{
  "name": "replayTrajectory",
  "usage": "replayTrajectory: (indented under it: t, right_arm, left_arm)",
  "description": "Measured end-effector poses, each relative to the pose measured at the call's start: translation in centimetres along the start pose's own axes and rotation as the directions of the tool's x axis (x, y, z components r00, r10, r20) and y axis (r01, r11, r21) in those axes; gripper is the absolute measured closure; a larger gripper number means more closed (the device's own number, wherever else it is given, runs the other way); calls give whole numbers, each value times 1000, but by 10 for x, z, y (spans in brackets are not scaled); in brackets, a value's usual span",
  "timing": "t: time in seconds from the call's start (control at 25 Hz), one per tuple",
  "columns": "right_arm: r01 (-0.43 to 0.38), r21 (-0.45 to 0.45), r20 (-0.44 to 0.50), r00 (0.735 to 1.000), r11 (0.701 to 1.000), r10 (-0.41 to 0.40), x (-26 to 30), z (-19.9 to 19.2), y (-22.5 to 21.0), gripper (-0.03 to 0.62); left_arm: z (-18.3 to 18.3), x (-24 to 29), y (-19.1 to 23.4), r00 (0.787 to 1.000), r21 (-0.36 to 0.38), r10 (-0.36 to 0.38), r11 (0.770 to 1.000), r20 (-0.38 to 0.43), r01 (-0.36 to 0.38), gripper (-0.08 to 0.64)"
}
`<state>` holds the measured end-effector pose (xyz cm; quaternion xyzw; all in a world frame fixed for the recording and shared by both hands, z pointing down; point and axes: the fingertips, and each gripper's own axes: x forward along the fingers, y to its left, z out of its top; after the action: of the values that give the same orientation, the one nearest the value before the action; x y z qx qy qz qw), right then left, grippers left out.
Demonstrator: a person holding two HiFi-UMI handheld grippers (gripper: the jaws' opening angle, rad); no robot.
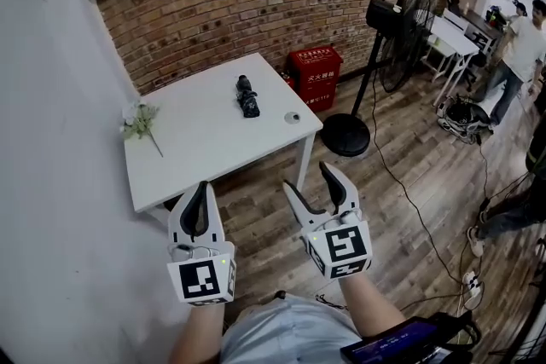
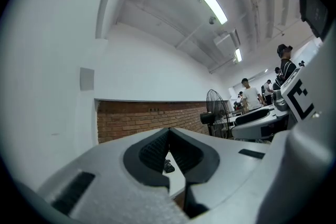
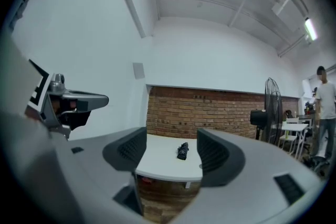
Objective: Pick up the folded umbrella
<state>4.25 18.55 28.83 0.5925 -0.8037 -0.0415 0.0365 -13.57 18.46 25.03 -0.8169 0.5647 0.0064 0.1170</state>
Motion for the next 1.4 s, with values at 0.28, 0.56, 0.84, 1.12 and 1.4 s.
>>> replayTrajectory:
  t: [0.28,0.56,0.84,1.12,1.4]
  right_arm:
    - [23,18,-5,1000,1000,-23,12,-7,-11,295]
    - [46,39,-48,998,998,-44,22,-30,-30,298]
    - [40,51,-57,998,998,-37,64,-44,-58,298]
    - [3,60,-90,996,998,2,137,-63,-95,298]
    - [-44,89,-113,992,995,54,210,-76,-128,298]
  left_arm:
    - [-20,19,-8,999,-4,-41,999,-34,41,554]
    - [-45,39,-27,992,-11,-86,996,-92,85,554]
    - [-69,81,-30,987,-3,-81,997,-135,81,554]
    - [-96,148,-18,980,1,-40,999,-193,41,554]
    - [-114,216,-7,971,17,3,1000,-241,1,554]
